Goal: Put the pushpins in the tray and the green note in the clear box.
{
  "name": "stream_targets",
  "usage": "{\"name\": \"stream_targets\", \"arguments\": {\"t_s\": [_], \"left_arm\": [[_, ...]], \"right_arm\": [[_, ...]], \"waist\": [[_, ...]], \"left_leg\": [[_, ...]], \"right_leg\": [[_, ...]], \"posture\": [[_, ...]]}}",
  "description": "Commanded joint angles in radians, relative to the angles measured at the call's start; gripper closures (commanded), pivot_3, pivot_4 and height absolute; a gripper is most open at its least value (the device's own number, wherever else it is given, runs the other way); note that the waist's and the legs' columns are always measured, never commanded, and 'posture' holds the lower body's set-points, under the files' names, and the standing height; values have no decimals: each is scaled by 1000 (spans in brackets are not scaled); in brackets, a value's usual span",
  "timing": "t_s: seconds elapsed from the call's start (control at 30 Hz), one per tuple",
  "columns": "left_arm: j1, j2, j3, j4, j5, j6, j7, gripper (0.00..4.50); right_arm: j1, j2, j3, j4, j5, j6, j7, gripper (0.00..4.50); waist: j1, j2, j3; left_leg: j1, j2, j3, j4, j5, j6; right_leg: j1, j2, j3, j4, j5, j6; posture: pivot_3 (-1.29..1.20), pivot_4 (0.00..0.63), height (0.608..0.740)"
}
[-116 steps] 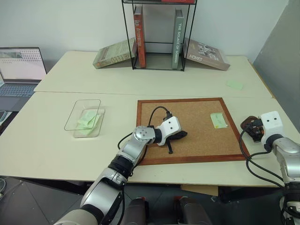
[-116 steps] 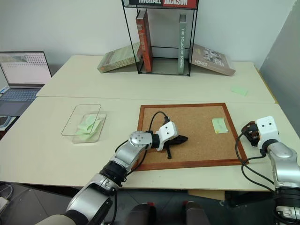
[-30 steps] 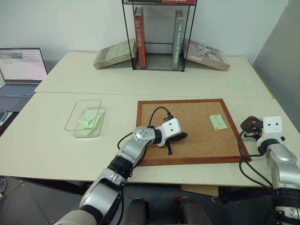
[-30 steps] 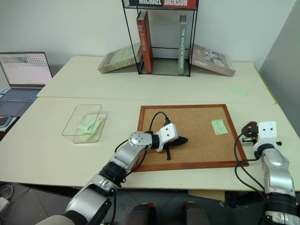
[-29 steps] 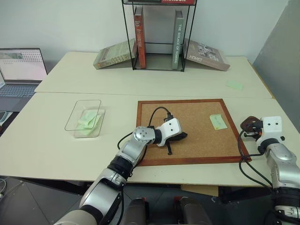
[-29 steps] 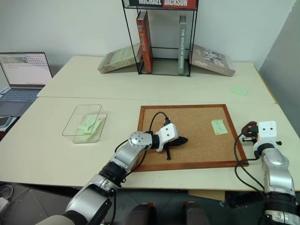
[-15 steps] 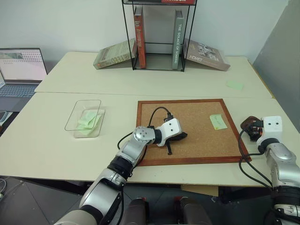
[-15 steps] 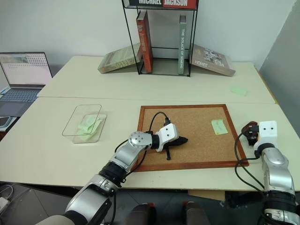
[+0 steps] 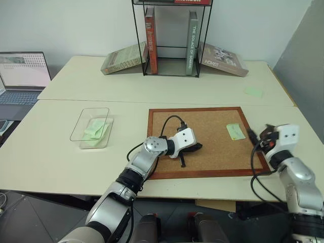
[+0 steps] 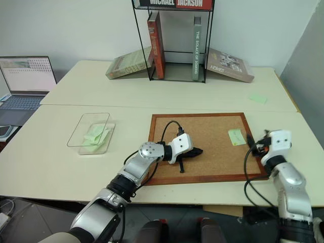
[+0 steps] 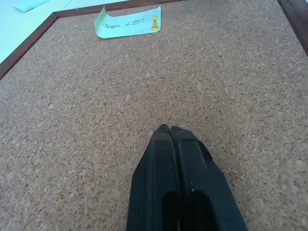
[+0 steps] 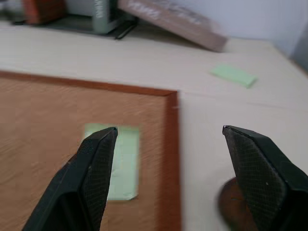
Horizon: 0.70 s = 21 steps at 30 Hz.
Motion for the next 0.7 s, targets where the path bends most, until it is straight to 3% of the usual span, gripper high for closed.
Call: {"name": "stream_targets", "arguments": {"t_s": [0.03, 0.3, 0.43, 0.7], "left_arm": [[31, 10, -50, 39, 40, 15, -23, 4500], [36, 15, -51, 31, 41, 18, -23, 4500], [41, 17, -52, 22, 41, 22, -22, 4500], [53, 22, -53, 2, 39, 36, -24, 4500]], "right_arm": [[9, 2, 39, -49, -5, -4, 26, 790], [-31, 6, 77, 31, -42, -15, 13, 790], [-52, 8, 79, 64, -58, -22, 8, 1371], [-60, 10, 77, 74, -58, -24, 13, 3099]], "waist": [[0, 0, 0], [0, 0, 0], [0, 0, 0], [0, 0, 0]], "left_leg": [[0, 0, 0, 0, 0, 0], [0, 0, 0, 0, 0, 0], [0, 0, 0, 0, 0, 0], [0, 0, 0, -1, 0, 0]], "right_leg": [[0, 0, 0, 0, 0, 0], [0, 0, 0, 0, 0, 0], [0, 0, 0, 0, 0, 0], [0, 0, 0, 0, 0, 0]], "posture": [[0, 150, 740], [0, 150, 740], [0, 150, 740], [0, 150, 740]]}}
